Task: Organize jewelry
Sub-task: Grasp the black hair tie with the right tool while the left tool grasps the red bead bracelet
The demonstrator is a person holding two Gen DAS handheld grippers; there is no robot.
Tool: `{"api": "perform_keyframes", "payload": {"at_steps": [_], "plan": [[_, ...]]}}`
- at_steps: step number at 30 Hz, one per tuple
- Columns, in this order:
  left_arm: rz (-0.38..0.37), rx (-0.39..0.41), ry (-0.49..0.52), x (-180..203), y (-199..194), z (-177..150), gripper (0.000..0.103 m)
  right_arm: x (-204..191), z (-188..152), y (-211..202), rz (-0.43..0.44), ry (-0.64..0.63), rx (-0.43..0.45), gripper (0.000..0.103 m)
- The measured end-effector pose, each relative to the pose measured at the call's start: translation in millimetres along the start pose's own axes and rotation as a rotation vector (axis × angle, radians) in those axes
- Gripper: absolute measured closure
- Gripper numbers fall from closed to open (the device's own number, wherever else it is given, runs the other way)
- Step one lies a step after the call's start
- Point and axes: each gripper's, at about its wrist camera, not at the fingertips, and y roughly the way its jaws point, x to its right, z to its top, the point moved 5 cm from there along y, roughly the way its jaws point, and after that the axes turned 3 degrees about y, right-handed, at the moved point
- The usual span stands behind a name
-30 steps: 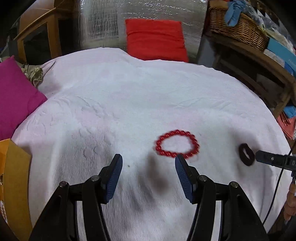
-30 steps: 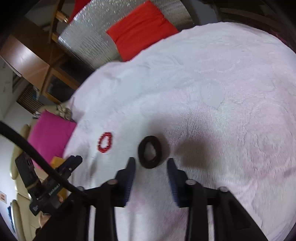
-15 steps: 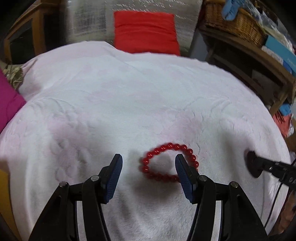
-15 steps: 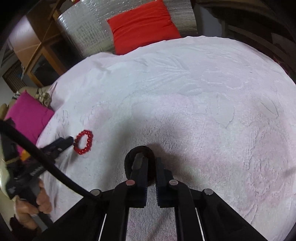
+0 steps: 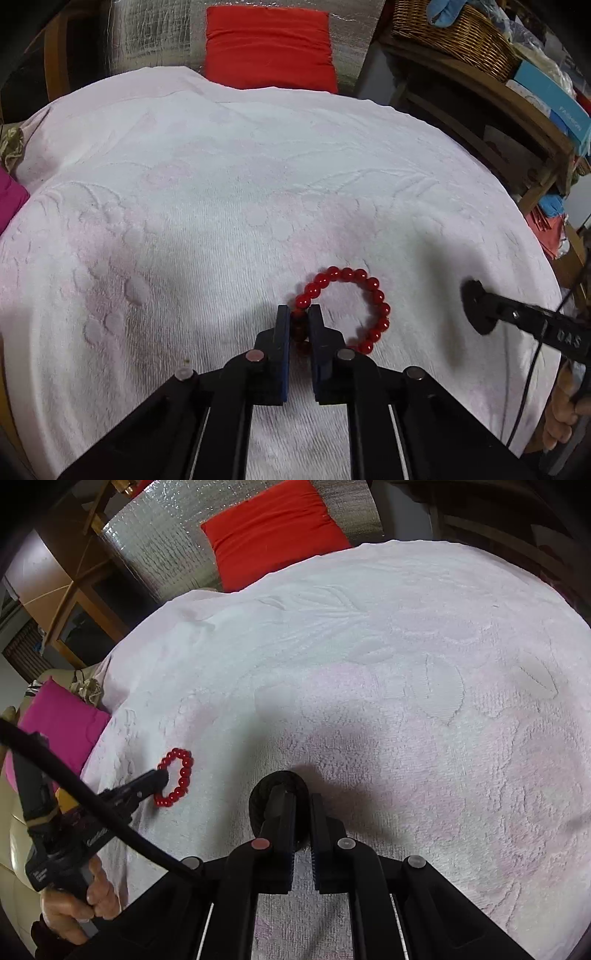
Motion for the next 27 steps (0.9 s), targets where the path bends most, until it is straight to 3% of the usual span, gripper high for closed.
{"api": "perform_keyframes", "payload": {"at_steps": [8,14,22,24,27], "plan": [[0.017,0.046,0.021,-10,-46,-11,0.093,-15,4,-8,0.038,-0.003,0.047,0.096],[0.045,0.036,0.018,-29,-64,-25,0.093,-26,4,-6,0.052,-0.006,0.045,0.096],[0.111,-0.042,-0.001,-60,-45,-40,0.093,-35,-6,11,0.031,-0.023,-0.011,0.096],[0.099,-0.049,-0.005,-62,-43,-41,0.087,-35,-8,15,0.025,-0.026,-0.021,0.096],[0.081,-0.057,0.001,-60,-39,-42,0.069,-34,-9,17,0.020,-0.028,-0.026,0.096]]}}
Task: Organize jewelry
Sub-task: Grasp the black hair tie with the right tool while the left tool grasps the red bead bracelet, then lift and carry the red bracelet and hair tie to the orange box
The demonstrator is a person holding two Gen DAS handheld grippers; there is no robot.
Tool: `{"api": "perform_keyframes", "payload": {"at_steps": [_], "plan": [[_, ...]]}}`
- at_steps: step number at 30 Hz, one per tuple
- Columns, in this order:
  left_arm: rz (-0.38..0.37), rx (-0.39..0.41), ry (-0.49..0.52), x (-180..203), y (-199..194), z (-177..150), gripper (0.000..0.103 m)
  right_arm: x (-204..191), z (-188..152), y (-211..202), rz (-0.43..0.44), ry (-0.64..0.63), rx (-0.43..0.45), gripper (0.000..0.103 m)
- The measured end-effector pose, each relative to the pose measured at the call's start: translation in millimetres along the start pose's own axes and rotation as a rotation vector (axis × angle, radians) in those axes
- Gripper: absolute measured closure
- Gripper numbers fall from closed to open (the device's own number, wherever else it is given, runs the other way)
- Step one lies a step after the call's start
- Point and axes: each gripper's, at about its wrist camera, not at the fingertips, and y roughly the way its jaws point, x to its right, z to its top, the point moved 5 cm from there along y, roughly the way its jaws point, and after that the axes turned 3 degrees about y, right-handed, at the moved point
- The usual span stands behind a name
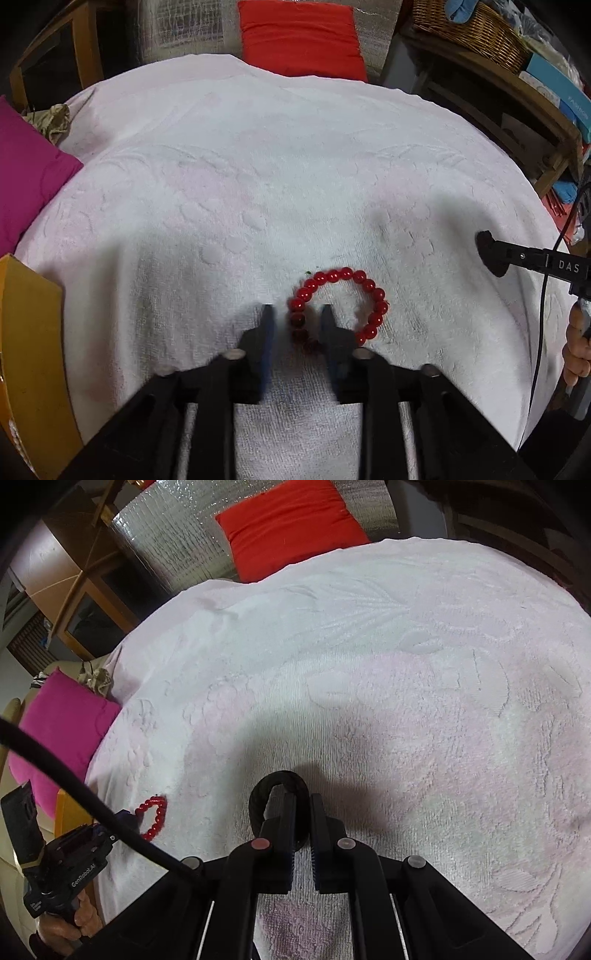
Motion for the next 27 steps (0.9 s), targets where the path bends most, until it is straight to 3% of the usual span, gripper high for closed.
{"api": "perform_keyframes", "payload": {"at_steps": [6,7,8,9,10,19,27], "plan": [[0.003,0.006,0.042,10,10,5,0.066,1,-1,4,-0.001,0.009,-0.008,0.095],[0.005,0.008,0.054,13,10,7,0.071,1,-1,4,-0.001,0.008,-0.008,0.095],[-0.004,0.006,0.063,14,10,7,0.085,1,-1,4,-0.001,0.007,-0.007,0.095],[-0.023,0.001,0.065,17,11,7,0.092,1,-1,4,-0.001,0.005,-0.006,0.095],[-0.037,0.000,0.065,21,10,7,0.094,1,0,5,-0.001,0.004,-0.006,0.095],[-0.043,0.109,0.030,21,-27,20,0.094,-2,4,-4,0.033,0.005,0.040,0.094],[-0.022,0.261,-0.024,21,-92,17,0.094,-24,6,-22,0.118,-0.004,0.118,0.094]]}}
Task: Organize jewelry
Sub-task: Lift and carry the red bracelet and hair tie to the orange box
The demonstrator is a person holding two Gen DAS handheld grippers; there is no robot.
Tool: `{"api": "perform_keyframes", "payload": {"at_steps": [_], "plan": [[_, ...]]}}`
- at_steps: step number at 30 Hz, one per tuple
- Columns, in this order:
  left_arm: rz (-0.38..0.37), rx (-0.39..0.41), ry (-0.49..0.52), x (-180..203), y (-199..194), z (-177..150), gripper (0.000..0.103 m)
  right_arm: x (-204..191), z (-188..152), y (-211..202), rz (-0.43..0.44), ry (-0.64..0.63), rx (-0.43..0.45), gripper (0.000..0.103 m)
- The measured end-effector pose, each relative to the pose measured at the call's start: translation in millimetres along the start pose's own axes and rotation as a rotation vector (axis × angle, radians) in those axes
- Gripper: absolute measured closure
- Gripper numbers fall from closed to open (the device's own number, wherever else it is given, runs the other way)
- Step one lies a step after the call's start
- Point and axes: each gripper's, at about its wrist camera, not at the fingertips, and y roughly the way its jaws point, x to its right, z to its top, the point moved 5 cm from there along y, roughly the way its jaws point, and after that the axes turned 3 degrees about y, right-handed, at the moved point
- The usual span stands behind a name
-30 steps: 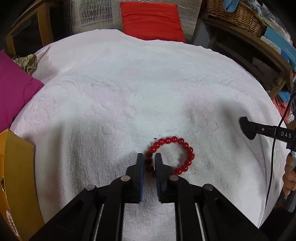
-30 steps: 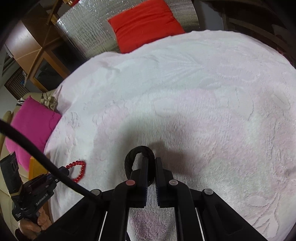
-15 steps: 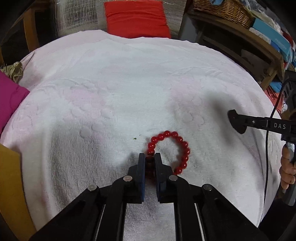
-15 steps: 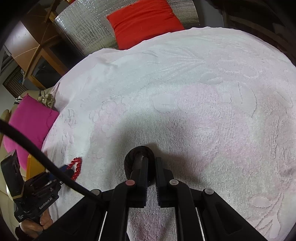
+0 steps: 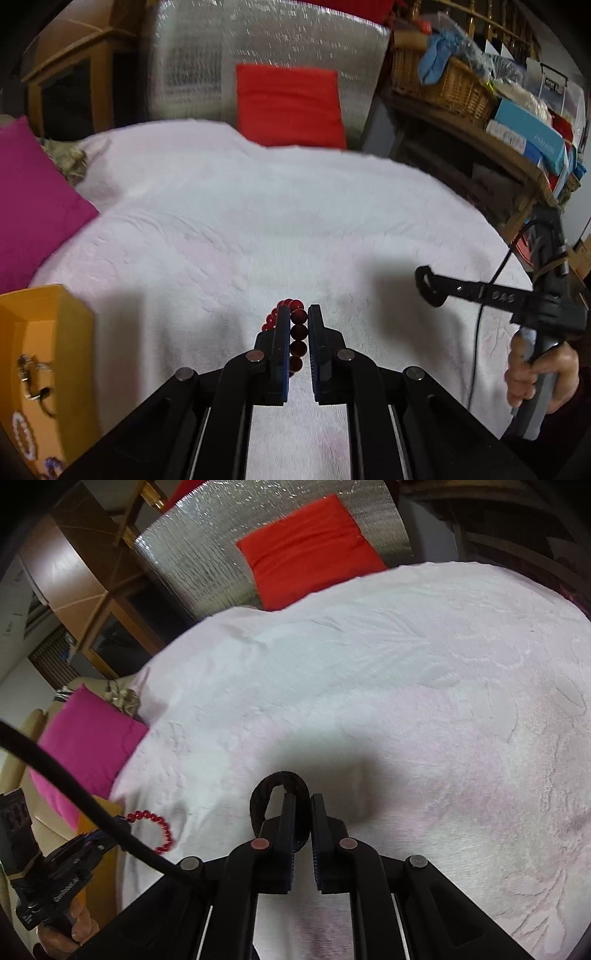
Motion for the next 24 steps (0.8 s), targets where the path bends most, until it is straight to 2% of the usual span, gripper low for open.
{"api": "perform_keyframes", "payload": {"at_steps": [4,9,13,16,21,24], "plan": [[0.027,0.067,-0.028,-6,-46,-8,0.094,-17,-6,-5,0.038,-0.004,0.014,0.094],[0.086,0.143,-0.021,-14,-111,-18,0.094,-54,-21,-16,0.131,-0.033,0.041,0.094],[0.153,0.181,-0.040,-42,-165,-34,0.094,-92,-38,-29,0.200,-0.090,0.073,0.094],[0.231,0.193,-0.066,-76,-198,-50,0.094,-125,-50,-30,0.259,-0.120,0.050,0.094],[0.305,0.182,-0.138,-127,-218,-74,0.094,-195,-68,-26,0.330,-0.201,0.002,0.094],[0.297,0.171,-0.177,-146,-212,-85,0.094,-242,-75,-19,0.346,-0.278,-0.026,0.094]]}}
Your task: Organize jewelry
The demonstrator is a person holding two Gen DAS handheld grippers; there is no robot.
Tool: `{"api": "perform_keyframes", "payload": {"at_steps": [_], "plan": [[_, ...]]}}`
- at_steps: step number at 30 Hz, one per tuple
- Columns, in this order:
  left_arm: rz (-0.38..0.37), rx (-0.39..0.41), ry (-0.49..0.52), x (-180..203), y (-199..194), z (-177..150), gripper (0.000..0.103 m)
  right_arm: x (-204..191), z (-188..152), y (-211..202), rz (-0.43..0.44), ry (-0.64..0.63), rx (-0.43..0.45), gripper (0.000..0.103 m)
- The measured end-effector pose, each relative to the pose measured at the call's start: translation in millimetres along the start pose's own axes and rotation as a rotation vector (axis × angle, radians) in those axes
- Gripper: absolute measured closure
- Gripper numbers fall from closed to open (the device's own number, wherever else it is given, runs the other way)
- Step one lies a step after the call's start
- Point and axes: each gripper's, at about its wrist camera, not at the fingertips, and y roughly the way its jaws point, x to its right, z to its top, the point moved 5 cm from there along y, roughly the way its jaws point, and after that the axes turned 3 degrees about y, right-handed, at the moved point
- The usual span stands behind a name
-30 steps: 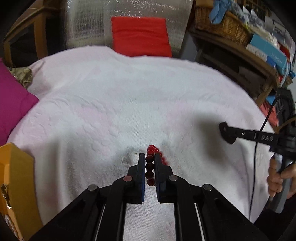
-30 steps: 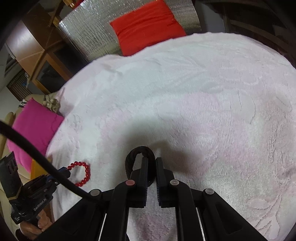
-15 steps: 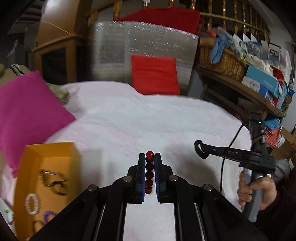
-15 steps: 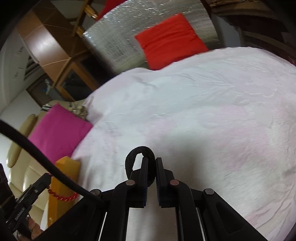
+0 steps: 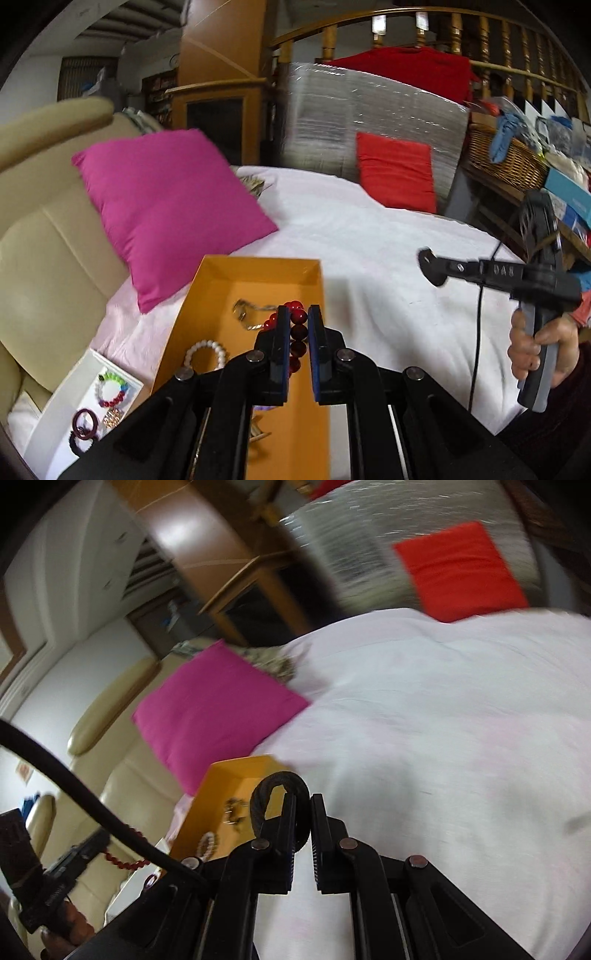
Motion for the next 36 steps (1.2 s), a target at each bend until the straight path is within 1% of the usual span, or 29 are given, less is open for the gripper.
{"api": "perform_keyframes", "payload": {"at_steps": [3,6,9,14,16,17,20,21,22,24,25,26,27,28,29,30,31,32,34,36], "plan": [[-0.017,-0.032,-0.022,-9,21,-8,0.094,-40,3,34,0.012,-0.072,-0.078,0.094],[-0.054,-0.056,-0.033,-13,47,-11,0.094,-65,1,65,-0.005,-0.136,-0.132,0.094],[-0.083,-0.098,-0.053,-19,75,-16,0.094,-82,-1,109,-0.029,-0.182,-0.218,0.094],[-0.087,-0.207,-0.097,-37,122,-39,0.094,-91,-6,173,-0.103,-0.222,-0.331,0.094],[-0.072,-0.242,-0.105,-44,135,-46,0.094,-94,-9,197,-0.134,-0.237,-0.373,0.094],[-0.071,-0.251,-0.107,-46,138,-49,0.094,-93,-10,209,-0.168,-0.238,-0.386,0.094],[-0.056,-0.270,-0.109,-51,148,-51,0.094,-86,-12,235,-0.229,-0.228,-0.426,0.094],[-0.051,-0.274,-0.113,-53,150,-51,0.094,-84,-12,243,-0.250,-0.223,-0.432,0.092],[-0.041,-0.283,-0.115,-55,151,-52,0.092,-81,-11,250,-0.268,-0.208,-0.441,0.092],[-0.005,-0.294,-0.108,-61,150,-51,0.084,-74,-10,258,-0.285,-0.164,-0.470,0.092],[0.013,-0.289,-0.102,-64,146,-51,0.068,-72,-8,260,-0.293,-0.152,-0.477,0.091],[0.035,-0.279,-0.099,-66,140,-50,0.049,-71,-7,259,-0.296,-0.141,-0.476,0.089],[0.055,-0.262,-0.099,-69,134,-48,0.044,-70,-5,255,-0.287,-0.140,-0.469,0.085],[0.077,-0.239,-0.100,-72,125,-46,0.040,-73,-4,256,-0.278,-0.140,-0.465,0.083],[0.085,-0.223,-0.101,-73,118,-44,0.040,-73,-2,248,-0.262,-0.134,-0.448,0.083],[0.088,-0.206,-0.097,-74,108,-43,0.040,-73,2,237,-0.251,-0.127,-0.422,0.083],[0.096,-0.190,-0.087,-73,98,-41,0.037,-75,5,227,-0.228,-0.129,-0.392,0.083],[0.115,-0.178,-0.075,-72,89,-40,0.034,-76,6,215,-0.205,-0.137,-0.370,0.083],[0.145,-0.154,-0.056,-69,70,-39,0.032,-77,7,186,-0.177,-0.165,-0.317,0.083],[0.161,-0.127,-0.048,-61,52,-35,0.029,-77,3,153,-0.141,-0.189,-0.274,0.083]]}}
